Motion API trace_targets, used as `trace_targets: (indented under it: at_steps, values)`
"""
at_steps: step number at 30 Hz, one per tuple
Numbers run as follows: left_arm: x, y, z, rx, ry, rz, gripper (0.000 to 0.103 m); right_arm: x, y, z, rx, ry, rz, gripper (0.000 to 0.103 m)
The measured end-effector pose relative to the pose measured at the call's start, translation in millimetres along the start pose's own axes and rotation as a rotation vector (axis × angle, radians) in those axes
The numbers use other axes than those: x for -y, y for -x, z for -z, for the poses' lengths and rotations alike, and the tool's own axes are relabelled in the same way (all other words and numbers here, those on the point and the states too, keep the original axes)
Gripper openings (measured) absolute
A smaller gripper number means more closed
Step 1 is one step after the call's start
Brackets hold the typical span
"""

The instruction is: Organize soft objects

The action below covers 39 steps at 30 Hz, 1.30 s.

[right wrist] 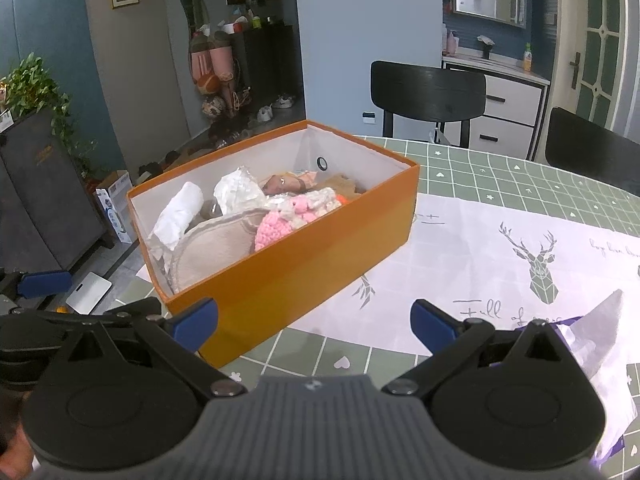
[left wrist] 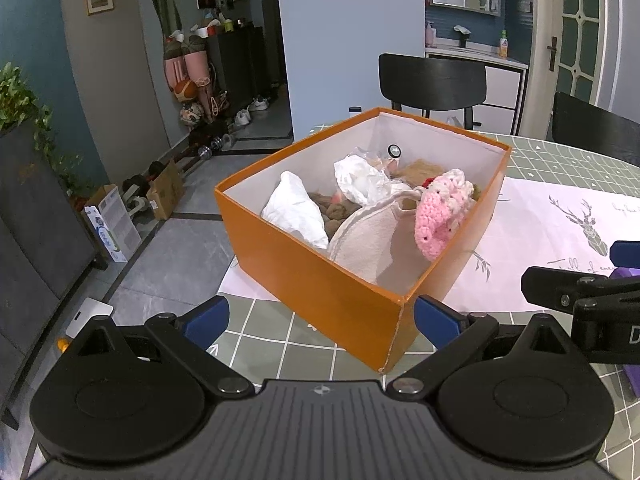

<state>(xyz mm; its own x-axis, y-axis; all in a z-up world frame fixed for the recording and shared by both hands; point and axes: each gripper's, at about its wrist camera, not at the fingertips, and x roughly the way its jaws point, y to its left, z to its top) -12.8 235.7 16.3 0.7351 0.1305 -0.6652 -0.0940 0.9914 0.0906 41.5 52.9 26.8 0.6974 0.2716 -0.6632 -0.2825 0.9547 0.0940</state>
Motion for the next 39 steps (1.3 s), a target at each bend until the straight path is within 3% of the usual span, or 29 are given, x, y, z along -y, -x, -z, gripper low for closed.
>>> trace_targets:
  at_steps: [39]
  values:
    - [0.6,7.7,0.7,0.001,-0.015,-0.013,0.103,4.2,7.4,3.3,0.01,-0.009,0.02,0.1]
